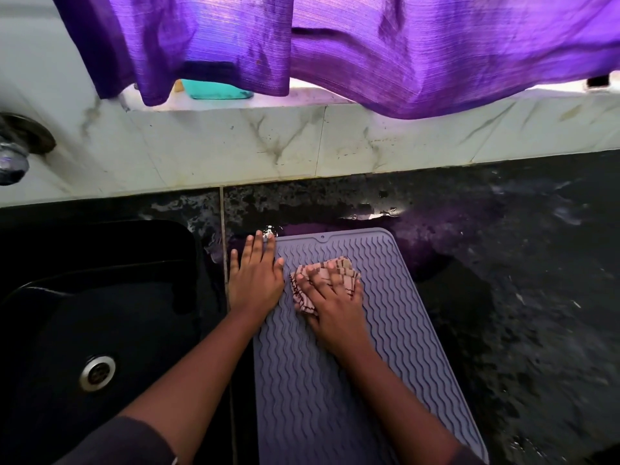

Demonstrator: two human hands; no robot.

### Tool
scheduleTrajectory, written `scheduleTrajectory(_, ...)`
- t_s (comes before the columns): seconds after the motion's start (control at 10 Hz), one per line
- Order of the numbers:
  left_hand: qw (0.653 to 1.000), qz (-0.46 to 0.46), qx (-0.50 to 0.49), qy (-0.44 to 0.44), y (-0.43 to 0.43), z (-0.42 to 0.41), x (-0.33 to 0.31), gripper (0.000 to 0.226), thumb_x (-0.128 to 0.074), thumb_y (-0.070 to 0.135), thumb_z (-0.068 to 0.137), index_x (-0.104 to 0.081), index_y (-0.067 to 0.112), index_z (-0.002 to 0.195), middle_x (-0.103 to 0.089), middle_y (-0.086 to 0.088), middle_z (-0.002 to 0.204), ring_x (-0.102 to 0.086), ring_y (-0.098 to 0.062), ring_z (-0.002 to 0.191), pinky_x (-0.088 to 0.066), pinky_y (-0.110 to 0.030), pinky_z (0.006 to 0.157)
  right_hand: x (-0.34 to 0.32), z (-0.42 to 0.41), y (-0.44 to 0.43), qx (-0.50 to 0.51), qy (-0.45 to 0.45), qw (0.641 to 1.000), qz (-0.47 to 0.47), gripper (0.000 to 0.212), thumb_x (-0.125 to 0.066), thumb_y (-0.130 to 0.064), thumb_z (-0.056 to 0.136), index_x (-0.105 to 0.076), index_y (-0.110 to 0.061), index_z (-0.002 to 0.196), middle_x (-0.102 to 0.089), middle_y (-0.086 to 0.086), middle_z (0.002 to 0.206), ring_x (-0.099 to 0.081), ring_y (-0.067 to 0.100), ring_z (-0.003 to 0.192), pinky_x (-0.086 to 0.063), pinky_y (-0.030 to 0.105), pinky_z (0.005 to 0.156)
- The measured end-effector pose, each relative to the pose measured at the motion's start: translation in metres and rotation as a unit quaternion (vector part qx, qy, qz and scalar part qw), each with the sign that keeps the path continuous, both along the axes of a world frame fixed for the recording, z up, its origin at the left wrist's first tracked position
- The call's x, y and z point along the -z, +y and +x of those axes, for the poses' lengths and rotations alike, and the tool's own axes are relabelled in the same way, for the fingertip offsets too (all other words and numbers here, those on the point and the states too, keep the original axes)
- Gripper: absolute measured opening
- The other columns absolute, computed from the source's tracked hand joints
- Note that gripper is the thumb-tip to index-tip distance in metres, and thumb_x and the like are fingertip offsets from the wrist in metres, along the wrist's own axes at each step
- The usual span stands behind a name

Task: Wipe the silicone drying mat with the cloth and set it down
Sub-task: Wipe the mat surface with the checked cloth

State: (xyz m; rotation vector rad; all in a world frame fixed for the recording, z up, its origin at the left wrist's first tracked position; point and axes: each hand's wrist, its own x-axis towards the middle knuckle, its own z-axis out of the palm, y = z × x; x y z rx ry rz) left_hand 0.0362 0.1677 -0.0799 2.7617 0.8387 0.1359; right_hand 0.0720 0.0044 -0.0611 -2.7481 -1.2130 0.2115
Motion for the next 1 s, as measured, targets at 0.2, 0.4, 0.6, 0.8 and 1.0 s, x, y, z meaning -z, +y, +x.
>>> scheduleTrajectory(0.2, 1.000, -0.007, -0.002, -0.003, 0.000, -0.001, -0.002, 0.055, -0.025, 0.036, 0.100, -0.014, 0.020, 0.152, -0.009, -0.002, 0.161, -0.002, -0.018, 0.148, 0.005, -0.041, 0.117, -0.015, -0.018, -0.043, -0.062, 0.106, 0.992, 0.038, 0.055, -0.027, -0.052, 0.089, -0.040, -0.032, 0.138, -0.031, -0.012, 0.148, -0.010, 0.006, 0.139, -0.005, 0.047, 0.113)
scheduleTrajectory(0.4, 1.000, -0.016, 0.001, -0.005, -0.001, -0.002, -0.003, 0.055, -0.022, 0.037, 0.101, -0.012, 0.021, 0.152, -0.007, -0.001, 0.161, 0.000, -0.016, 0.148, 0.007, -0.041, 0.117, -0.083, 0.009, -0.024, 0.194, 0.357, 0.842, 0.355, 0.016, -0.049, -0.043, 0.090, -0.062, -0.035, 0.094, -0.067, -0.006, 0.087, -0.061, 0.006, 0.077, -0.049, 0.023, 0.064)
scheduleTrajectory(0.6, 1.000, -0.019, -0.002, -0.013, 0.001, -0.001, -0.001, 0.053, -0.021, 0.033, 0.101, -0.015, 0.021, 0.152, -0.009, -0.001, 0.161, -0.003, -0.015, 0.148, 0.003, -0.042, 0.117, -0.030, 0.042, 0.027, 0.021, 0.091, 0.987, 0.130, 0.046, -0.037, -0.050, 0.092, -0.041, -0.035, 0.136, -0.036, -0.005, 0.148, -0.024, 0.013, 0.138, -0.005, 0.055, 0.113)
scheduleTrajectory(0.8, 1.000, -0.007, -0.001, -0.011, 0.001, -0.001, 0.000, 0.053, -0.023, 0.031, 0.100, -0.015, 0.021, 0.152, -0.011, -0.001, 0.160, -0.005, -0.016, 0.148, 0.001, -0.044, 0.117, -0.003, 0.026, 0.010, -0.041, 0.083, 0.995, 0.048, 0.050, -0.028, -0.050, 0.095, -0.028, -0.036, 0.143, -0.017, -0.012, 0.154, -0.003, 0.012, 0.144, 0.004, 0.057, 0.113)
scheduleTrajectory(1.0, 1.000, -0.008, -0.006, -0.010, 0.001, -0.001, -0.002, 0.054, -0.023, 0.030, 0.100, -0.014, 0.021, 0.152, -0.009, 0.000, 0.161, -0.004, -0.015, 0.148, 0.004, -0.043, 0.117, -0.019, -0.030, -0.039, -0.046, 0.163, 0.986, 0.006, 0.068, -0.008, -0.067, 0.082, -0.031, -0.038, 0.140, -0.020, -0.017, 0.151, -0.004, 0.003, 0.141, 0.004, 0.047, 0.114)
